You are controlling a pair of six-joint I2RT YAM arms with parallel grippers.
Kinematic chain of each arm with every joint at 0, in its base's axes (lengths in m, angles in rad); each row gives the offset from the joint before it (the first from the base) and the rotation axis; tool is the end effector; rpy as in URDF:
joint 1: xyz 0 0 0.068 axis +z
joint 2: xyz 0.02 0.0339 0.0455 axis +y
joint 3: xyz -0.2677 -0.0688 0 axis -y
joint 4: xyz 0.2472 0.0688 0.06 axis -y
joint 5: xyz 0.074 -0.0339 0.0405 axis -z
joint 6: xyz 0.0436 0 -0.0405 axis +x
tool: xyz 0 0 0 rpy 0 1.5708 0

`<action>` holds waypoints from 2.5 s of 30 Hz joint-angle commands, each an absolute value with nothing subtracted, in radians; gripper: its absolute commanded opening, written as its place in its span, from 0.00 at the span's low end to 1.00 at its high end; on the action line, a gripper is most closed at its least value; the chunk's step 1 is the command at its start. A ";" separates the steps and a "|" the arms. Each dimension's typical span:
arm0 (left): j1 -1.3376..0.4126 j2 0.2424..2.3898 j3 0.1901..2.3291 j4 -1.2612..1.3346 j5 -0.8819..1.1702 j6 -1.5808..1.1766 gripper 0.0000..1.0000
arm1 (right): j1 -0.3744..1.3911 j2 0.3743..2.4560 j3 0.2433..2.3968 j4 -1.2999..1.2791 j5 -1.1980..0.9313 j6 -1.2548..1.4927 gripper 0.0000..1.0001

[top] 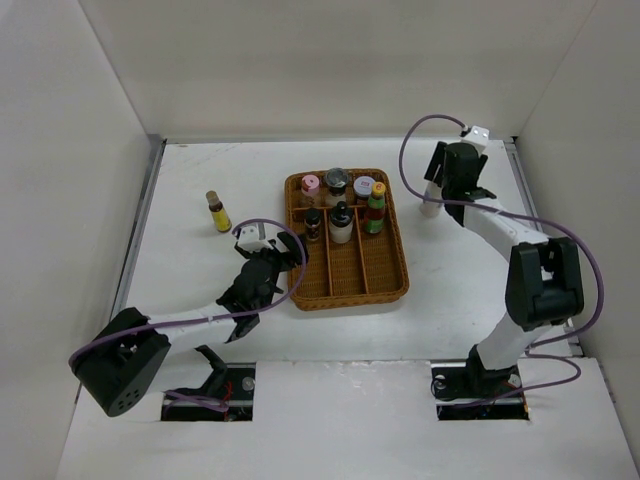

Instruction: Organize the condiment bottles

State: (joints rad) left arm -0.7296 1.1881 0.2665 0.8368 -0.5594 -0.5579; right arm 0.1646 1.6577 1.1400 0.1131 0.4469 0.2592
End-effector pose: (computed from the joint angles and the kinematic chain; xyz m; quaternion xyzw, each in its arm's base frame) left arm 0.1853 -0.1346 0.1918 -0.1254 0.7212 -0.2276 0.6421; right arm 0.3897 0.0456 0.2654 0.1604 0.8073 -0.0679 0.5638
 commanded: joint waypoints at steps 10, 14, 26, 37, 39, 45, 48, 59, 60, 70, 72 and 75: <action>-0.725 1.192 0.281 0.905 -0.551 -0.563 0.84 | 0.191 1.580 1.072 0.164 0.456 0.272 0.83; -0.739 1.189 0.285 0.907 -0.546 -0.560 0.84 | 0.206 1.536 1.046 0.179 0.457 0.276 0.83; -0.735 1.184 0.282 0.907 -0.546 -0.560 0.84 | 0.222 1.647 1.097 0.193 0.394 0.285 0.89; -0.732 1.197 0.285 0.904 -0.545 -0.561 0.84 | 0.251 1.571 1.045 0.299 0.506 0.265 0.47; -0.737 1.187 0.282 0.908 -0.551 -0.558 0.84 | 0.286 1.491 0.990 0.316 0.563 0.253 0.45; -0.742 1.184 0.284 0.905 -0.543 -0.566 0.84 | 0.445 1.197 0.821 0.233 0.684 0.271 0.44; -0.736 1.200 0.285 0.910 -0.545 -0.568 0.84 | 0.553 1.076 0.775 0.157 0.707 0.275 0.44; -0.726 1.154 0.276 0.900 -0.567 -0.557 0.84 | 0.828 1.089 0.712 0.224 0.689 0.305 0.45; -0.722 1.154 0.276 0.900 -0.572 -0.557 0.84 | 0.828 1.107 0.703 0.245 0.689 0.304 0.46; -0.674 1.146 0.310 0.815 -0.578 -0.563 0.83 | 0.828 1.284 0.673 0.350 0.646 0.295 0.51; -0.674 1.108 0.327 0.752 -0.589 -0.574 0.83 | 0.828 1.289 0.670 0.341 0.652 0.288 0.60; -0.680 1.065 0.383 0.620 -0.635 -0.577 0.83 | 0.828 1.266 0.652 0.339 0.657 0.281 0.76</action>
State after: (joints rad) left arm -0.6788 1.1217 0.3000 0.7067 -0.5911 -0.5648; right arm 0.8253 1.2907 0.6529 0.2413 0.6483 0.2852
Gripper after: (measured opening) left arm 0.828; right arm 0.744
